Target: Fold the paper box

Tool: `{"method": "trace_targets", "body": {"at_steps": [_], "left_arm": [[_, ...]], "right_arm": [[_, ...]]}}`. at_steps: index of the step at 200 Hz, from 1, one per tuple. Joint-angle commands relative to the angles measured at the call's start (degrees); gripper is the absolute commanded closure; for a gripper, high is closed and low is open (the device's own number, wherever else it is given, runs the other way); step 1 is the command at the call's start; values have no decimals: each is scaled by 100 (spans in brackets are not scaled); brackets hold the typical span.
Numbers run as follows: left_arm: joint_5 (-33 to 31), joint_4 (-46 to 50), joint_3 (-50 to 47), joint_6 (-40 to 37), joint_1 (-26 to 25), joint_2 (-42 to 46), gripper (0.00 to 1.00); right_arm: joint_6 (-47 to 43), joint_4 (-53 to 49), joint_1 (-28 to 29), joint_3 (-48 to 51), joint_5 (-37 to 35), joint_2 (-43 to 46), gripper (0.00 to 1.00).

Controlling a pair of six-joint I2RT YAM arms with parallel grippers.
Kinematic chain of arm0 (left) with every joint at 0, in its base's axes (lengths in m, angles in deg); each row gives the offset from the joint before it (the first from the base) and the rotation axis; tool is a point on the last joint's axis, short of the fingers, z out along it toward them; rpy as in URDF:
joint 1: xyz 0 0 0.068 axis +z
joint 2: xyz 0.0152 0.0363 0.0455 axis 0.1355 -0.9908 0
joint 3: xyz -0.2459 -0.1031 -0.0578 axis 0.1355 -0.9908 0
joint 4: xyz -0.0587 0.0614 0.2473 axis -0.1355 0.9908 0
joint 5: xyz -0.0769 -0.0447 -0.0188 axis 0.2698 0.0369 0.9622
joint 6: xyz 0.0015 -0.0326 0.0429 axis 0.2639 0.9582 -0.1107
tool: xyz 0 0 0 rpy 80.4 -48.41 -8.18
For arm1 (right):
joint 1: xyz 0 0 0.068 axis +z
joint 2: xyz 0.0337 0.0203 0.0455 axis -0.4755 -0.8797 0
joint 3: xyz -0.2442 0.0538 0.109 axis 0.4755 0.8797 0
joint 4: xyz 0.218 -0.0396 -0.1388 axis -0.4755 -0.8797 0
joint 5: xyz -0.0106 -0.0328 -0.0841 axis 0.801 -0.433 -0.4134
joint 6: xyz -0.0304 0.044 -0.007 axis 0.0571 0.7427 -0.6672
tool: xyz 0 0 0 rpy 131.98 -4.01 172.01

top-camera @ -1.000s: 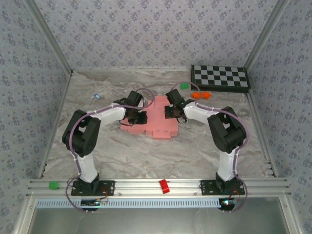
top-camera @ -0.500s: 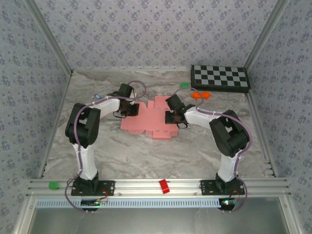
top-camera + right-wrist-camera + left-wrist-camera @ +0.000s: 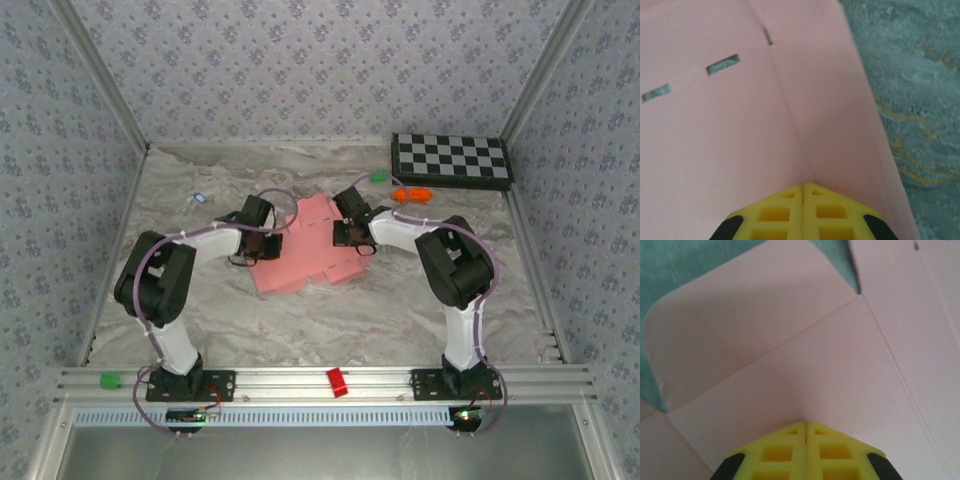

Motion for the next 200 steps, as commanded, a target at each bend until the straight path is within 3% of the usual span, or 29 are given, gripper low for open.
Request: {"method": "trace_targets", "body": {"at_steps": [1, 112, 169, 200], "left_arm": [[-11, 9, -475, 550, -291, 232, 97], [-506, -79, -1271, 1767, -1706, 864, 97], [-689, 122, -1014, 1693, -1797, 1257, 94], [-922, 509, -443, 1360, -1631, 1473, 86]], "right_arm": [[-193, -297, 50, -286, 253, -404, 99], [-664, -593, 632, -1185, 746, -1104, 98], [-933, -817, 739, -1374, 764, -748, 98], [-925, -831, 709, -1352, 707, -350, 98]]}}
